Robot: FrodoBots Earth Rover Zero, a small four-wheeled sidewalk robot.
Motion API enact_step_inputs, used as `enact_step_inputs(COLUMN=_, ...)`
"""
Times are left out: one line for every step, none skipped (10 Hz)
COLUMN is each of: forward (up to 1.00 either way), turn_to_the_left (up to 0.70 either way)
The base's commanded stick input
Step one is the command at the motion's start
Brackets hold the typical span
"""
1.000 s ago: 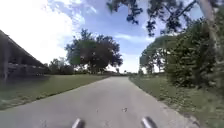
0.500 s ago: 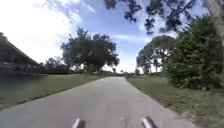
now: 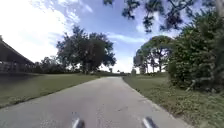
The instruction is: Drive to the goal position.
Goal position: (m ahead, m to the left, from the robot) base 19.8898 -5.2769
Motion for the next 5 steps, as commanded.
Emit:
enact_step_inputs(forward=0.69, turn_to_the_left=0.34)
enact_step_inputs(forward=0.69, turn_to_the_left=0.14)
enact_step_inputs(forward=0.69, turn_to_the_left=0.05)
enact_step_inputs(forward=0.69, turn_to_the_left=0.03)
enact_step_inputs(forward=0.69, turn_to_the_left=0.03)
